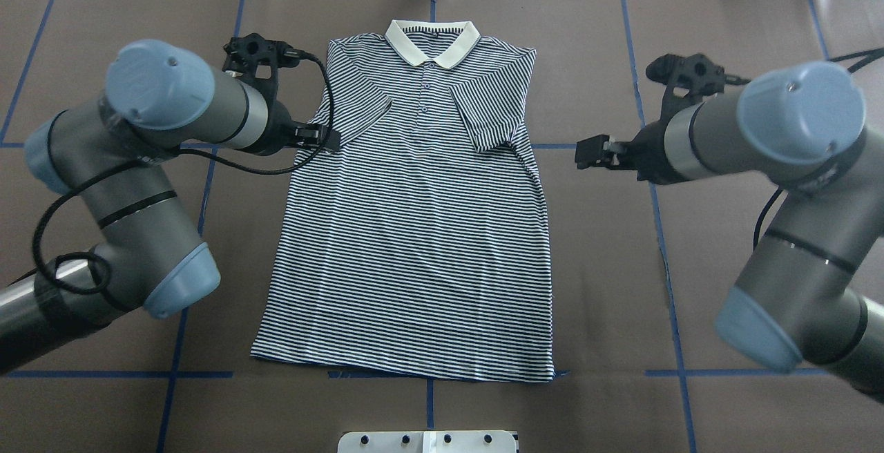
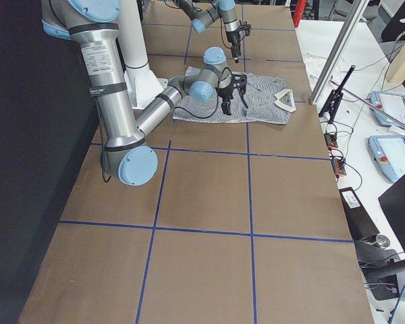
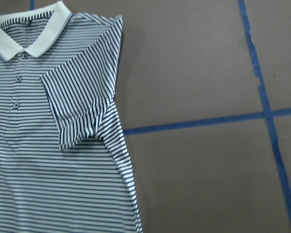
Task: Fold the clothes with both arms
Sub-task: 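Lower both grippers to the shirt hem nearest the robot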
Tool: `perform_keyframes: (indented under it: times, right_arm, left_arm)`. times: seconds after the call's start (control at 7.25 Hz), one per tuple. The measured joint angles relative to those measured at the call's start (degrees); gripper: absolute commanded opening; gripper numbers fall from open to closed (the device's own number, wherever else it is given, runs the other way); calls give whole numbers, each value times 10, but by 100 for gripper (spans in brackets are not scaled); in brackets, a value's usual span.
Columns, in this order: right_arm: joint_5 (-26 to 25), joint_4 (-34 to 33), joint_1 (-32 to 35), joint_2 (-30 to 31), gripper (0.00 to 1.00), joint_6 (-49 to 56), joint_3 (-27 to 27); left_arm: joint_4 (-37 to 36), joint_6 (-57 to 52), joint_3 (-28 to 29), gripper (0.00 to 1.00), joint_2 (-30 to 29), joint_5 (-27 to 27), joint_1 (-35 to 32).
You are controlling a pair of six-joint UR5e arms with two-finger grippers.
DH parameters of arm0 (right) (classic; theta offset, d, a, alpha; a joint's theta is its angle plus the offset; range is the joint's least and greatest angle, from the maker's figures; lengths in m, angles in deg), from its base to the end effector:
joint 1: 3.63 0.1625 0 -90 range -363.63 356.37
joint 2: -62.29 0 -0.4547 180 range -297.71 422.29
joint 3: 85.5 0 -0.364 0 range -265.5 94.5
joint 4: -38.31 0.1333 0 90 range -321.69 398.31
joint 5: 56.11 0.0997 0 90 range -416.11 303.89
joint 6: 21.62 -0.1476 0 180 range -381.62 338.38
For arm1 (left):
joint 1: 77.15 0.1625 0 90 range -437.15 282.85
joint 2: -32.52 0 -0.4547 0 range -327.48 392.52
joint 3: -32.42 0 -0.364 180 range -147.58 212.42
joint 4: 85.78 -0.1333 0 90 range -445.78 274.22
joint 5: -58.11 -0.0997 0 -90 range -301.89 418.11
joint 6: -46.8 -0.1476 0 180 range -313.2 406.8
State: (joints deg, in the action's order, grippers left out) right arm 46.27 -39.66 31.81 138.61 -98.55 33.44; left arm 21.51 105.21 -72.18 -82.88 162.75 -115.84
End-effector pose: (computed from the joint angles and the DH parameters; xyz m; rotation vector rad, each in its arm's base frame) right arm -0.3897 -0.4021 0.3599 0.2090 -0.9505 0.2562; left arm 0.4457 -0.4799 0.3326 0.3808 0.9469 0.0148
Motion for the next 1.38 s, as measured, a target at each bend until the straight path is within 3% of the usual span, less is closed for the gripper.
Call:
perform_keyframes:
  times: [0.14, 0.41, 0.69, 0.97, 1.38]
  right_arm:
    - [-75, -9, -91, 9, 100, -65, 27]
    - [-212, -32, -247, 19, 93, -175, 54]
    - [-275, -51, -319, 25, 95, -245, 71]
    - [-291, -55, -333, 26, 95, -259, 74]
    - [-294, -55, -336, 27, 96, -260, 74]
  left_arm:
    - [1, 33, -50, 95, 50, -2, 22]
    - [22, 125, -109, 59, 126, -27, 88]
    - [58, 249, -135, 56, 184, -77, 172]
    - [69, 315, -137, 56, 214, -118, 236]
    - [69, 332, -126, 54, 226, -133, 261]
